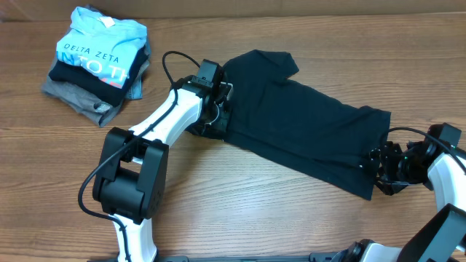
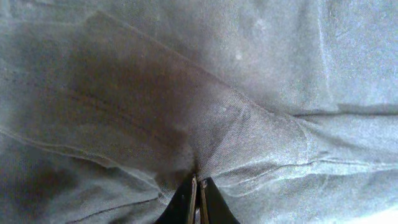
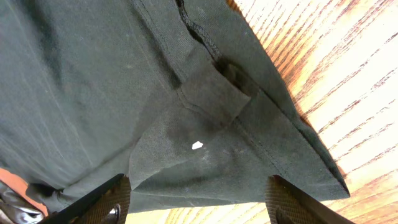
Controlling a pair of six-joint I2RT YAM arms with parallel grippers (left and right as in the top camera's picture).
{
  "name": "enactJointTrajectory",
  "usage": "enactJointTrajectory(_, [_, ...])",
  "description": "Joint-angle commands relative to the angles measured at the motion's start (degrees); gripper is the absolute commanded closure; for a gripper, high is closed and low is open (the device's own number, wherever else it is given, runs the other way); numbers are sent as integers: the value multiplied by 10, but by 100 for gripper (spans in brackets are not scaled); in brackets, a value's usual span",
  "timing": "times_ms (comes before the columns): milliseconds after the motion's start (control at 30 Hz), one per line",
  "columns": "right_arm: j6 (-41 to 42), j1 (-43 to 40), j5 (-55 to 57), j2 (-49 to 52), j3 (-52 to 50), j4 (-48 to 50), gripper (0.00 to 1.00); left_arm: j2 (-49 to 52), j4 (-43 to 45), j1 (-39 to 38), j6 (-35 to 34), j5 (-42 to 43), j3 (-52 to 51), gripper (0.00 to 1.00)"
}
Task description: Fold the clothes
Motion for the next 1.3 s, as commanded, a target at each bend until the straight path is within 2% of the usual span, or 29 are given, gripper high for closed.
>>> enactJointTrajectory(0, [-3,-2,1,-3,11,2,28,7,-13,0,-3,33,25,96])
enactJointTrajectory(200, [-3,-2,2,-3,11,4,27,7,-54,1,-24,43,132,96])
enactJointTrajectory(367, [-3,-2,2,-2,11,5,27,7,-20,-5,-23,40,163,94])
enactJointTrajectory(400, [-3,-2,2,-3,11,5,27,7,-13,-6,-23,37,162,86])
enactJointTrajectory(467, [-3,-2,2,-3,11,5,27,8,0,-9,-23,32,157,62])
enactJointTrajectory(500, [-3,-2,2,-3,11,4,27,8,-1,-10,-23,25,156,57])
enactJointTrajectory(567, [-3,-2,2,-3,11,3,27,8,-16,-11,-23,-5,156,50])
enactJointTrajectory(667, [-6,-2,5,-3,11,1,27,8,-57,-5,-23,-59,156,45])
enactJointTrajectory(767, [-6,-2,26,-3,11,-9,27,8,-109,3,-21,-117,151,47])
enactJointTrajectory(867, [-5,-2,57,-3,11,-24,26,8,-120,14,-21,-142,122,47])
enactJointTrajectory(1100, [-29,-1,68,-3,11,-67,25,8,-43,45,-37,-138,8,47])
enactJointTrajectory(1133, [-32,-1,68,-2,10,-71,25,8,-36,50,-39,-137,-1,53])
enactJointTrajectory(1167, [-32,-1,68,-2,8,-75,26,8,-31,57,-39,-137,-10,74])
enactJointTrajectory(1200, [-32,-1,68,-2,5,-77,27,8,-33,63,-39,-138,-13,89])
enactJointTrajectory(1233, [-32,0,68,-2,1,-77,28,8,-39,70,-39,-138,-13,96])
enactJointTrajectory(1267, [-32,0,68,-2,-5,-77,31,8,-45,78,-39,-138,-12,96])
